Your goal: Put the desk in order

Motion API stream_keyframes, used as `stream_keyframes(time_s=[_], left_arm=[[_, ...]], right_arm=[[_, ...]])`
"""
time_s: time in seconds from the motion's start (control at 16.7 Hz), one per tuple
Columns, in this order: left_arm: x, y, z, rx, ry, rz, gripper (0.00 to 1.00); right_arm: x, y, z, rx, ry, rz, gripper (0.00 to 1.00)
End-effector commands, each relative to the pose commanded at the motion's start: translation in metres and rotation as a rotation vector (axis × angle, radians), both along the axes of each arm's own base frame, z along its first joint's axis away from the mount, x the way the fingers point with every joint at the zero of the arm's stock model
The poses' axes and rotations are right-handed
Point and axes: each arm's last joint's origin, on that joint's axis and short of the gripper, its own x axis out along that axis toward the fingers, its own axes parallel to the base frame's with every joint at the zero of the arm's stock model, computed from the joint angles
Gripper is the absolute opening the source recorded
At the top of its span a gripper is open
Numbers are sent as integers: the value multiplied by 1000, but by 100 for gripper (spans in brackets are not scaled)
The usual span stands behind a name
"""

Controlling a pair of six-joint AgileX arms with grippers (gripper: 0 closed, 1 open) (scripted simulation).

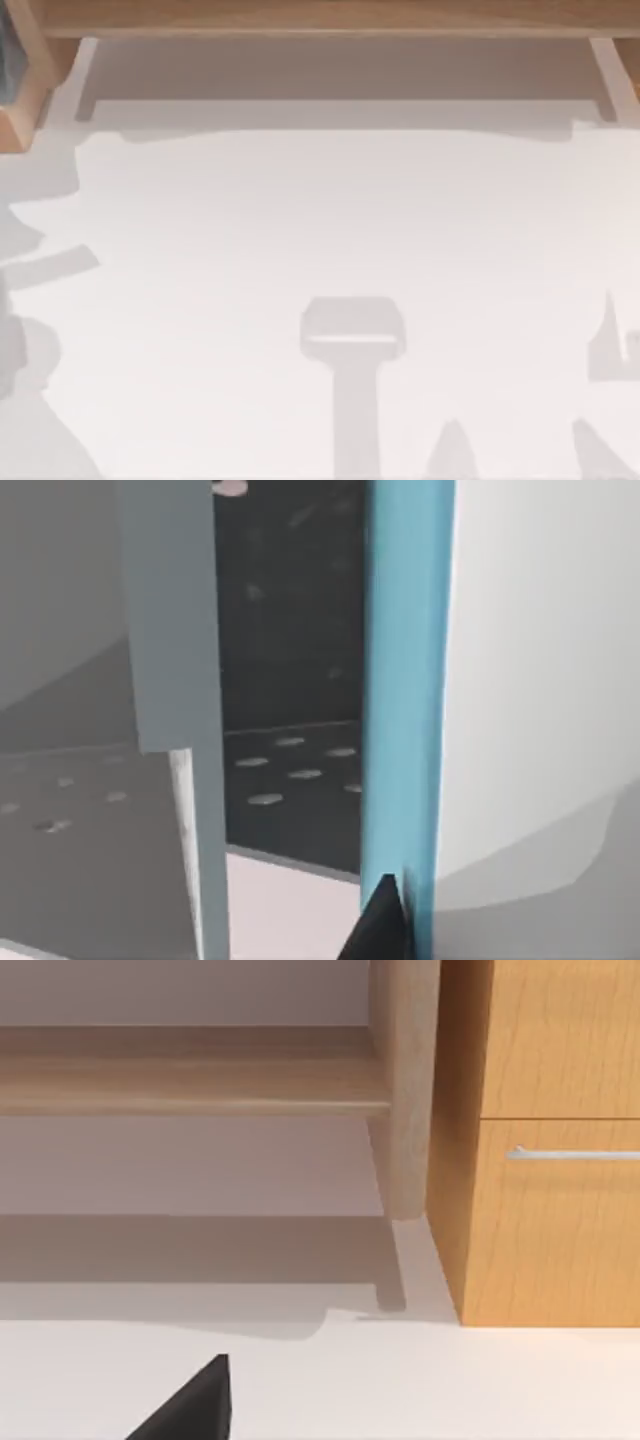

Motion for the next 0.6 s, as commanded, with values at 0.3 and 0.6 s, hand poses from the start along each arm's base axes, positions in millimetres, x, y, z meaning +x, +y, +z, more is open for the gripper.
stream_keyframes(time_s=[0.3, 0.6], left_arm=[[8, -13, -7, 1, 0, -69, 0], [11, -11, -8, 0, 2, -61, 0]], right_arm=[[0, 0, 0, 0, 0, 0, 100], [0, 0, 0, 0, 0, 0, 100]])
